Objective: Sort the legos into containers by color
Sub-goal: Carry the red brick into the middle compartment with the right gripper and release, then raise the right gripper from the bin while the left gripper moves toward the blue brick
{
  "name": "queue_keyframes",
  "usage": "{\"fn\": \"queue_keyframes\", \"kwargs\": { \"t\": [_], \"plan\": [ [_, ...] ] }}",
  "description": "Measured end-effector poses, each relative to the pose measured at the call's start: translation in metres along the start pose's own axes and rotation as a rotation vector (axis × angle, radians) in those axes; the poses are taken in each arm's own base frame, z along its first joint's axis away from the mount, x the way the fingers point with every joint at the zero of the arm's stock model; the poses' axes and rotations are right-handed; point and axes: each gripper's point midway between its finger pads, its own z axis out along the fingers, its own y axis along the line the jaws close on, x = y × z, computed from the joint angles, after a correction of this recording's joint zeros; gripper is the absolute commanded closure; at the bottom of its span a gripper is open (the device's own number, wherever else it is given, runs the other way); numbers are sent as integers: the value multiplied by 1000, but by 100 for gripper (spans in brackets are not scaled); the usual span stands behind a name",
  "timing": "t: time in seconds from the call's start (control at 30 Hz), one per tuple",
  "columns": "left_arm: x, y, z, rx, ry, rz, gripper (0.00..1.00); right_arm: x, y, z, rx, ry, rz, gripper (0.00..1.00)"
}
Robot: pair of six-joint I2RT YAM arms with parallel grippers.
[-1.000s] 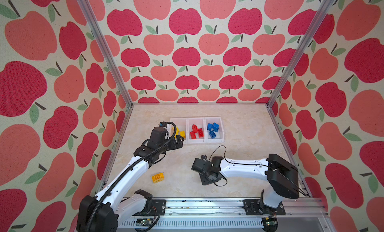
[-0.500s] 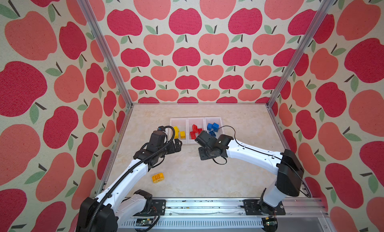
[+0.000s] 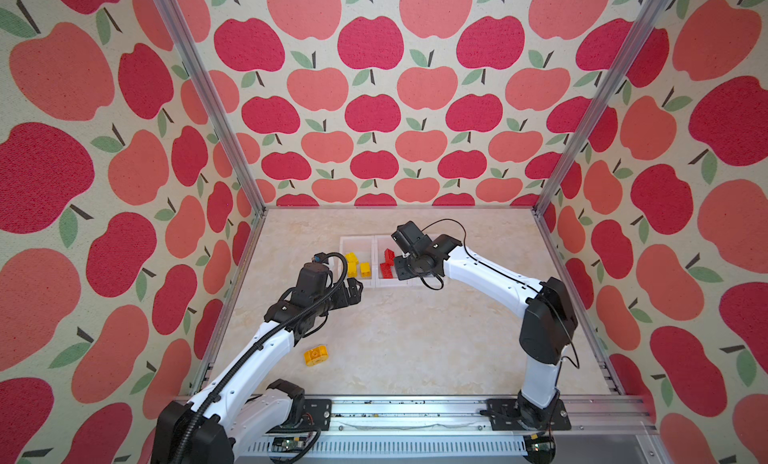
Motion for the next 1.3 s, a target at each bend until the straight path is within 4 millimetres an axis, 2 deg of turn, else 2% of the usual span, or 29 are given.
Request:
{"fn": "queue_keyframes", "kwargs": {
  "t": [0.33,0.6,0.8,1.0,1.1,1.3],
  "plan": [
    [-1,0,-3,4,-9,-7,0,-46,-14,48,10,-22,-8,68],
    [-1,2,-4,-3,-13,-12,0,-71,-16,70,4,-33,-20,68],
    [2,5,-3,-10,-6,-15,0,-72,-18,83,11,-15,-31,66],
    [2,7,-4,-14,-6,-19,1,-63,-22,96,23,21,-37,56],
    [3,8,-4,-17,-1,-22,1,-60,-23,97,26,32,-41,51],
    [6,10,-4,-26,11,-32,1,-60,-23,97,27,34,-41,49]
  ]
}}
